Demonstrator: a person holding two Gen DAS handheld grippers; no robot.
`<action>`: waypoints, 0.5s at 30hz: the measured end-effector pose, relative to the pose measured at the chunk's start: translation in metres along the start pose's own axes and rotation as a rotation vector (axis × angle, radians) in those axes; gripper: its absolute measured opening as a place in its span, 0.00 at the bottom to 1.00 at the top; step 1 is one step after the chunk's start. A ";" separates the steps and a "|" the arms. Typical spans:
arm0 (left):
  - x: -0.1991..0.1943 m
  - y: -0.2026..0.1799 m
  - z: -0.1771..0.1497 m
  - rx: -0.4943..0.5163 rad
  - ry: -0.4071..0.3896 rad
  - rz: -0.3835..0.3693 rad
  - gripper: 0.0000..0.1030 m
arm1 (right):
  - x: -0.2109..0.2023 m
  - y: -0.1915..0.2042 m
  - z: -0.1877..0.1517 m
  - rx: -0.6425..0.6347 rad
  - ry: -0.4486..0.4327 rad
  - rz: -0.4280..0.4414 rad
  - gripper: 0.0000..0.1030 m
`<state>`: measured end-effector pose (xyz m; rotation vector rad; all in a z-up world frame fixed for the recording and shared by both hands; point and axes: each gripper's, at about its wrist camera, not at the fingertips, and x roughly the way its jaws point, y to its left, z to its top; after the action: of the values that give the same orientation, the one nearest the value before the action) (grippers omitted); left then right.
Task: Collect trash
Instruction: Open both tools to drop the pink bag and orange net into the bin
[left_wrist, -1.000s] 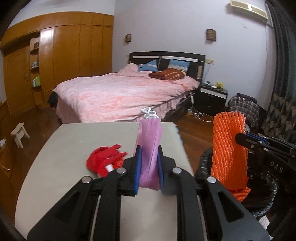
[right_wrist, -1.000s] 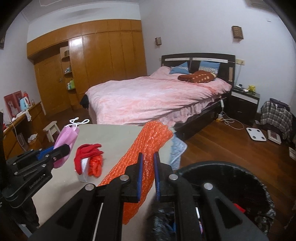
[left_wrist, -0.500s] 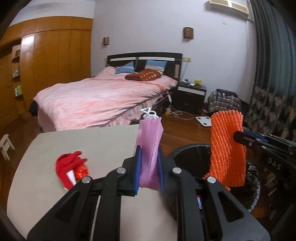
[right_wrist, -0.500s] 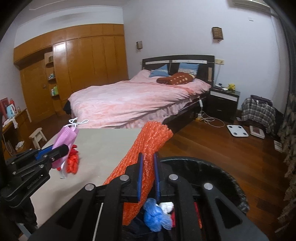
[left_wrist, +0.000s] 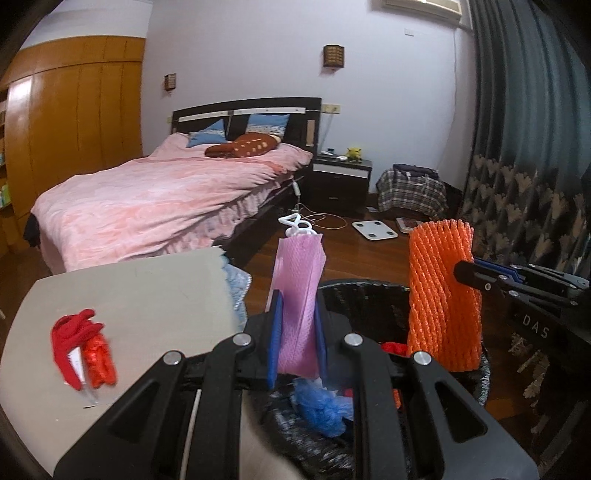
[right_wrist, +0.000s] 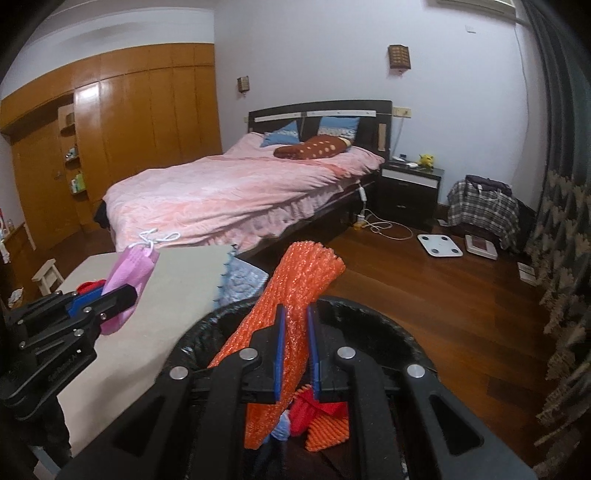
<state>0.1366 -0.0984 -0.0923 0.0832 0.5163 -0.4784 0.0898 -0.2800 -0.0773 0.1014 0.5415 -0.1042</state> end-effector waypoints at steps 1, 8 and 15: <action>0.003 -0.004 -0.001 0.003 0.000 -0.007 0.15 | 0.000 -0.003 -0.001 0.003 0.002 -0.005 0.11; 0.026 -0.022 -0.004 0.031 0.027 -0.063 0.17 | 0.009 -0.024 -0.015 0.024 0.039 -0.042 0.11; 0.050 -0.036 -0.009 0.051 0.071 -0.104 0.31 | 0.022 -0.037 -0.026 0.027 0.082 -0.070 0.16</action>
<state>0.1535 -0.1496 -0.1232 0.1230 0.5803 -0.5917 0.0911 -0.3148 -0.1134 0.1136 0.6261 -0.1758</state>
